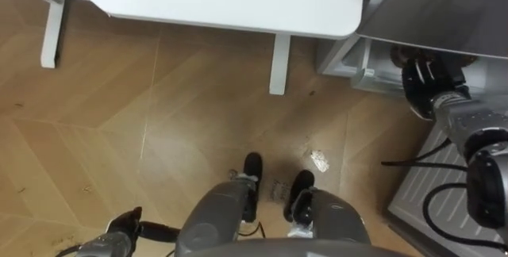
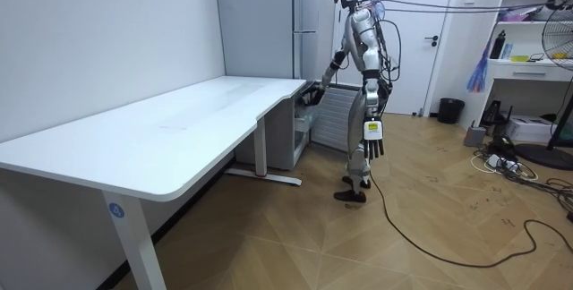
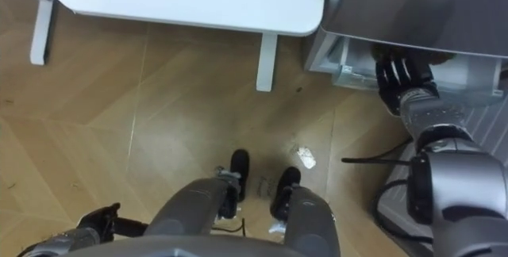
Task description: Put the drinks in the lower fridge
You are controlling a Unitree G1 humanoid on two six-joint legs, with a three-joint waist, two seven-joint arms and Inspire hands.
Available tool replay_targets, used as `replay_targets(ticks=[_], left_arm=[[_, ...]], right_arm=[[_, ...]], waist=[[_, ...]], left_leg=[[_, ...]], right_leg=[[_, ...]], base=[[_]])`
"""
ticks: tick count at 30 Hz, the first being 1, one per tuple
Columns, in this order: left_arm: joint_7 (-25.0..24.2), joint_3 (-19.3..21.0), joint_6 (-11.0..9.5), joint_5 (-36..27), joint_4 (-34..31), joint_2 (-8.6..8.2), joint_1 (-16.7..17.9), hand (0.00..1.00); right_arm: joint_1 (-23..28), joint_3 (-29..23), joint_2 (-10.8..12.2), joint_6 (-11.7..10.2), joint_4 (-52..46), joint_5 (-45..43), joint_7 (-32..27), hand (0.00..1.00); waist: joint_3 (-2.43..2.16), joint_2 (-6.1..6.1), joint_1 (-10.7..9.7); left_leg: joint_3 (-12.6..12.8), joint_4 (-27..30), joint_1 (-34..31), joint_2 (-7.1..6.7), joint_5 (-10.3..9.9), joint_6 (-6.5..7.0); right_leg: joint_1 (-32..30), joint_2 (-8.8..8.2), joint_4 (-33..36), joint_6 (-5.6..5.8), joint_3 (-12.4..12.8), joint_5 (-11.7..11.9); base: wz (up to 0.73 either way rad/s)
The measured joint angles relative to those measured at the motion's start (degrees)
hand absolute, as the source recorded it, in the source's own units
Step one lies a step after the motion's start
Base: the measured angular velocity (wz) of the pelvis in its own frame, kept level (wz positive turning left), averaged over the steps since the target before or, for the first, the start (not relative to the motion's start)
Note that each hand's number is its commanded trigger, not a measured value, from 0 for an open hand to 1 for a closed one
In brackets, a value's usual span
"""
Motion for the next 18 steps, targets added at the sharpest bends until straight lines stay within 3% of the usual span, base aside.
replay_targets(ticks=[14, 18], left_arm=[[-0.1, 0.0, -0.3, -0.1, 0.0, -0.01, 0.1, 0.00], [-0.1, 0.0, -0.3, 0.0, 0.0, -0.01, 0.1, 0.00]], right_arm=[[-0.6, 0.0, -0.8, -1.4, -0.3, -0.4, -0.5, 0.00], [-0.6, 0.0, -0.8, -2.1, -0.4, -0.6, -0.5, 0.00]], waist=[[-0.15, 0.41, 0.1], [-0.25, 1.20, 0.2]], left_leg=[[0.7, 1.3, -0.2, 0.16, 0.0, -0.09], [1.0, 1.3, 0.2, 0.29, 0.0, -0.10]], right_leg=[[-0.3, -0.49, 1.6, -0.37, -0.5, -0.7], [-0.1, -0.45, 1.8, -0.53, -0.4, -0.7]], base=[[0.01], [0.00]])
